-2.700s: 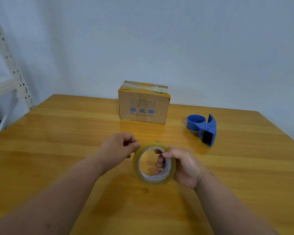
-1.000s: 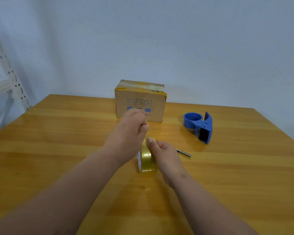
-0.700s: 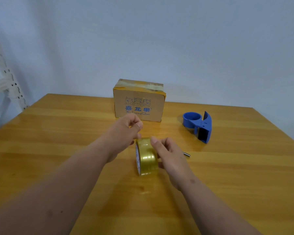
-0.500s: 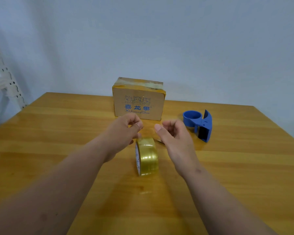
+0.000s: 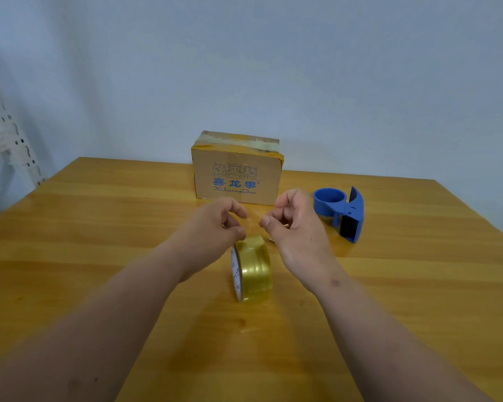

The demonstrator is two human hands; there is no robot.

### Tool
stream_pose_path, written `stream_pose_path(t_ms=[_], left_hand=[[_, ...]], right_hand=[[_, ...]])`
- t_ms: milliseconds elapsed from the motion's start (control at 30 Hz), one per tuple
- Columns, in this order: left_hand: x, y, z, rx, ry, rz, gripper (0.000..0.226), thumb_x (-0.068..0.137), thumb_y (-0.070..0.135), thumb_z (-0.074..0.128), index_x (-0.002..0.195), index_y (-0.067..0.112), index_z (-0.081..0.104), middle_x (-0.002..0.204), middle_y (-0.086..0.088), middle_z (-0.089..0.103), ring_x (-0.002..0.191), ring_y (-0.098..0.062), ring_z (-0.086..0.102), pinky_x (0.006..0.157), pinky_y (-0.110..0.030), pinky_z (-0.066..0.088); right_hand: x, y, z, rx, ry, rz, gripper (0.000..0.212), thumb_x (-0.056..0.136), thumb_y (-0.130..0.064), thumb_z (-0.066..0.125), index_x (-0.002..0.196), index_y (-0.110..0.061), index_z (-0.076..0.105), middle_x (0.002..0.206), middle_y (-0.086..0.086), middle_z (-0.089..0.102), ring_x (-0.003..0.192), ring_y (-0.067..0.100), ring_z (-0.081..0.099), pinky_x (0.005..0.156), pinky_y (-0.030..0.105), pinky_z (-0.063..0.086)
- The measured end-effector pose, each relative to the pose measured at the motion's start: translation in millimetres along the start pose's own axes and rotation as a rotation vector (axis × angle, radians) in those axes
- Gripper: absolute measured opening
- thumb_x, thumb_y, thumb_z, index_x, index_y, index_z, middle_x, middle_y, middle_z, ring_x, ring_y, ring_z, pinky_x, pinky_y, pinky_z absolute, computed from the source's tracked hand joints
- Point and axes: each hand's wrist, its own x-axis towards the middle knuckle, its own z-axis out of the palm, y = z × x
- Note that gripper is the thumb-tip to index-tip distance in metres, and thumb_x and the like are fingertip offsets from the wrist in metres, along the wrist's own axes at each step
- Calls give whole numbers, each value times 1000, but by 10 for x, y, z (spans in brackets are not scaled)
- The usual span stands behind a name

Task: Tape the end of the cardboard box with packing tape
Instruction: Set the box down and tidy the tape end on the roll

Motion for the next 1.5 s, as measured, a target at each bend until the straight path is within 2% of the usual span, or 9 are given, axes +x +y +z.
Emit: stream_pose_path(t_ms=[100, 200, 267, 367, 567, 767, 1233, 1367, 1500], left_hand=[[17, -8, 25, 65, 26, 28, 40, 87, 18, 64, 125, 26, 52, 82, 2, 70, 77, -9, 63, 68, -21, 43], [9, -24, -4, -73, 50, -2, 70, 86, 18, 62, 144, 36, 26, 80, -2, 72, 87, -18, 67, 83, -33, 52], [-7, -32, -36, -189, 53, -36, 53, 88, 20, 61, 136, 29, 39, 83, -2, 72, 94, -22, 68, 91, -47, 53], [-57, 4, -58, -258, 17, -86, 9, 91, 24, 59, 98, 19, 58, 98, -10, 72, 101, -25, 67, 95, -53, 51], [-52, 46, -15, -290, 16, -126, 15, 91, 24, 60, 80, 14, 60, 107, -18, 69, 109, -30, 63, 96, -49, 51], [-16, 29, -8, -348, -22, -154, 14, 91, 24, 61, 85, 11, 61, 109, -19, 69, 110, -27, 64, 95, -43, 53], [-30, -23, 8, -160, 37, -79, 14, 79, 25, 73, 87, 19, 62, 100, -4, 67, 96, -26, 66, 89, -49, 55], [-34, -24, 48, -95, 71, -28, 32, 80, 23, 73, 101, 21, 50, 100, 1, 68, 91, -17, 67, 85, -39, 55], [-34, -37, 19, -160, 75, 7, 48, 79, 20, 74, 112, 35, 42, 105, 1, 62, 89, -23, 69, 87, -49, 56]], right_hand=[[10, 0, 20, -39, 7, -29, 19, 92, -8, 59, 88, -20, 45, 74, -1, 49, 64, 7, 44, 58, 23, 42], [9, -8, 21, -66, 11, -41, 22, 93, -6, 57, 82, -22, 46, 70, -8, 44, 61, 2, 41, 58, 22, 42], [3, -1, 18, -68, 8, -36, 20, 93, -7, 57, 81, -21, 49, 72, -6, 47, 63, 3, 44, 64, 28, 47], [-2, -3, 22, -59, 5, -11, 19, 93, -9, 58, 83, -25, 56, 77, -8, 55, 74, 10, 55, 75, 36, 54], [4, -43, -15, -71, -34, 17, 15, 91, -12, 62, 96, -26, 64, 83, -14, 60, 78, 1, 58, 73, 18, 52], [29, -73, -79, -167, -82, 42, 21, 86, -15, 69, 103, -27, 66, 81, -13, 61, 71, -1, 55, 65, 6, 45], [70, -101, -82, -249, -121, 19, 10, 89, -19, 67, 92, -28, 67, 80, -10, 62, 73, 2, 56, 65, 14, 45], [89, -108, -89, -250, -130, 19, 8, 89, -18, 66, 91, -25, 68, 77, -9, 61, 72, 3, 55, 64, 14, 44], [97, -98, -108, -234, -138, 32, 7, 89, -17, 66, 93, -22, 70, 78, -6, 62, 71, 4, 54, 65, 14, 44]])
